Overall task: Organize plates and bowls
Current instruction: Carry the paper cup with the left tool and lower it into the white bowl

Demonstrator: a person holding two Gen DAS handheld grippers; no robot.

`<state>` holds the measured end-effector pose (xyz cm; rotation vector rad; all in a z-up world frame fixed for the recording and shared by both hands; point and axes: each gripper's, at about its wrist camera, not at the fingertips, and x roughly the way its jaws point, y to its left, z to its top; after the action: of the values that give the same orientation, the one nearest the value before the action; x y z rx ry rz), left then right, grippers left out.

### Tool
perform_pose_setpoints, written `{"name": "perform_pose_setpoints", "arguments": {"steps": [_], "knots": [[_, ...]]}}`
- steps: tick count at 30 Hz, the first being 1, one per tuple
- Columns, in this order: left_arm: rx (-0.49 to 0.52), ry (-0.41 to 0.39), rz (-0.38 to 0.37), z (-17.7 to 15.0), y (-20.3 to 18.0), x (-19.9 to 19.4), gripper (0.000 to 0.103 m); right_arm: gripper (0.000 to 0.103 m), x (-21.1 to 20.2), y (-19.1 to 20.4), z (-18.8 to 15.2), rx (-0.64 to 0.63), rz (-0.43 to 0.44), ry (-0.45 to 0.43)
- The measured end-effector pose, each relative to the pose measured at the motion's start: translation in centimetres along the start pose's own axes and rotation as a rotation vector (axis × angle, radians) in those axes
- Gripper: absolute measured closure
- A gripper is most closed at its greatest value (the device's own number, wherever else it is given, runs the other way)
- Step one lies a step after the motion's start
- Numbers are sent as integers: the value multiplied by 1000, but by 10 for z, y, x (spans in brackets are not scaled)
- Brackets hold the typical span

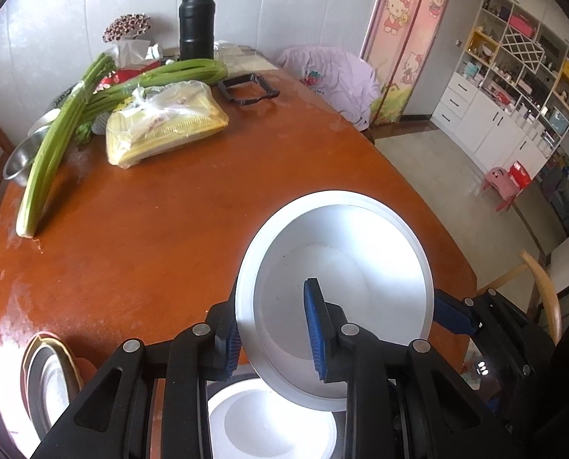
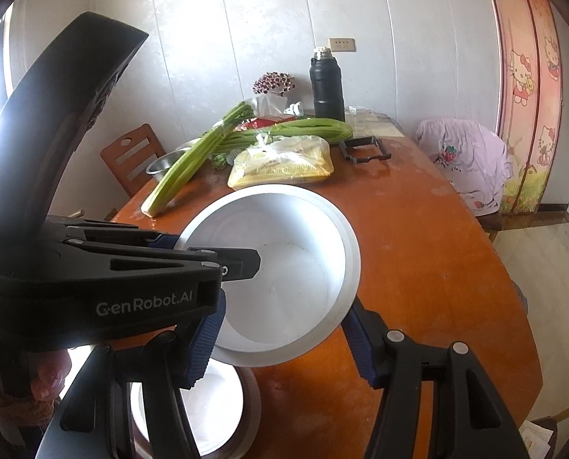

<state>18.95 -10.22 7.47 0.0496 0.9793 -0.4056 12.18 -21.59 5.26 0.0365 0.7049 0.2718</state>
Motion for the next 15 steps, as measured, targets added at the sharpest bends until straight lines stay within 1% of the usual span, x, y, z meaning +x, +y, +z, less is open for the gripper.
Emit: {"name": "perform_pose_setpoints", "arguments": {"steps": [12,15], "knots": [[-13,-77,8,-23,2,-42,75,43,-32,22,-3,-39,7,-43],[-18,-82,8,-27,4,-48,74,43,-38,29,-6,-61,4,-53]]}}
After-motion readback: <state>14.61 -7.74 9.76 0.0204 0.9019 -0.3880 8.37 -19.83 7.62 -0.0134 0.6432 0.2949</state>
